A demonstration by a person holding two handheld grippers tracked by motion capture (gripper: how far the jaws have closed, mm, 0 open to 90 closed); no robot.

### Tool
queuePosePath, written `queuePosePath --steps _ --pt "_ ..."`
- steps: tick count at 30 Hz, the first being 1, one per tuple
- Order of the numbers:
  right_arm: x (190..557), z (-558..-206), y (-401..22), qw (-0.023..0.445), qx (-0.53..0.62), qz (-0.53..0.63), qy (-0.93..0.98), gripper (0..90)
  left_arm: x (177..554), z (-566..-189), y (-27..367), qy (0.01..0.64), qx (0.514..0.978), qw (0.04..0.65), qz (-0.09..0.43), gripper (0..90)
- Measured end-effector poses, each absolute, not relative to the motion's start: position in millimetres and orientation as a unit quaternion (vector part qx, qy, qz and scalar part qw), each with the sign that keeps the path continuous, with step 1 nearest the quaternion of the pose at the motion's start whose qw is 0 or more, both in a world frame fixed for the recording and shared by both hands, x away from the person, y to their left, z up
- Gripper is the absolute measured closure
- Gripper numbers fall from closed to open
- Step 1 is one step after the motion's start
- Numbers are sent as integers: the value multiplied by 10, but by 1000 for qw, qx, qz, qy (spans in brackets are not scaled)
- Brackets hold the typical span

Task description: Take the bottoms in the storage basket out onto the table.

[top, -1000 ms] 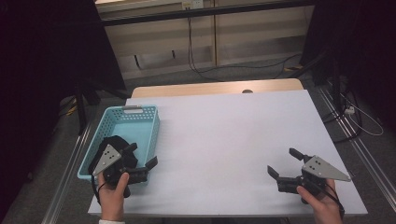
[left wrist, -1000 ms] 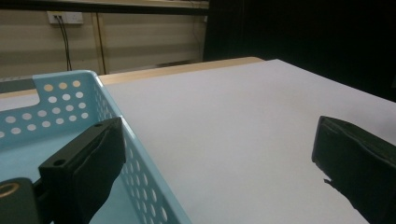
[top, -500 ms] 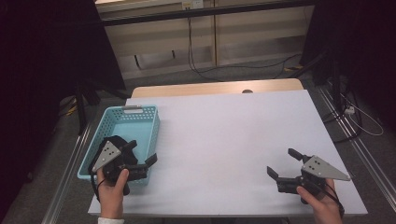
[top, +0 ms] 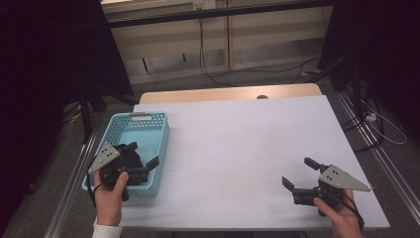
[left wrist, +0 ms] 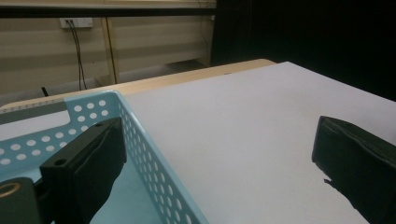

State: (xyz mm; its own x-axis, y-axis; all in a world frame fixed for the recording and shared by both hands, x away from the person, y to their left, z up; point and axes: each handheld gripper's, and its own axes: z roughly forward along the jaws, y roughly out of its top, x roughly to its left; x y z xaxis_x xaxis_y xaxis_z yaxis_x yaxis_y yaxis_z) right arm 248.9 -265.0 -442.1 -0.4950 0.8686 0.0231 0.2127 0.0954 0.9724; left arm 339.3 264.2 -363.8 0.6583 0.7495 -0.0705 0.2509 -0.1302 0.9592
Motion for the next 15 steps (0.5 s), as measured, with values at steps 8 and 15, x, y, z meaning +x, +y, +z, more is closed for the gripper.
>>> queuePosePath --steps 8,15 --pt "2490 -4409 -2626 308 398 536 678 25 3452 -3541 2732 349 717 564 216 30" --pt "2500 -4416 -2643 305 400 537 677 25 3529 -3523 2814 357 719 555 220 30"
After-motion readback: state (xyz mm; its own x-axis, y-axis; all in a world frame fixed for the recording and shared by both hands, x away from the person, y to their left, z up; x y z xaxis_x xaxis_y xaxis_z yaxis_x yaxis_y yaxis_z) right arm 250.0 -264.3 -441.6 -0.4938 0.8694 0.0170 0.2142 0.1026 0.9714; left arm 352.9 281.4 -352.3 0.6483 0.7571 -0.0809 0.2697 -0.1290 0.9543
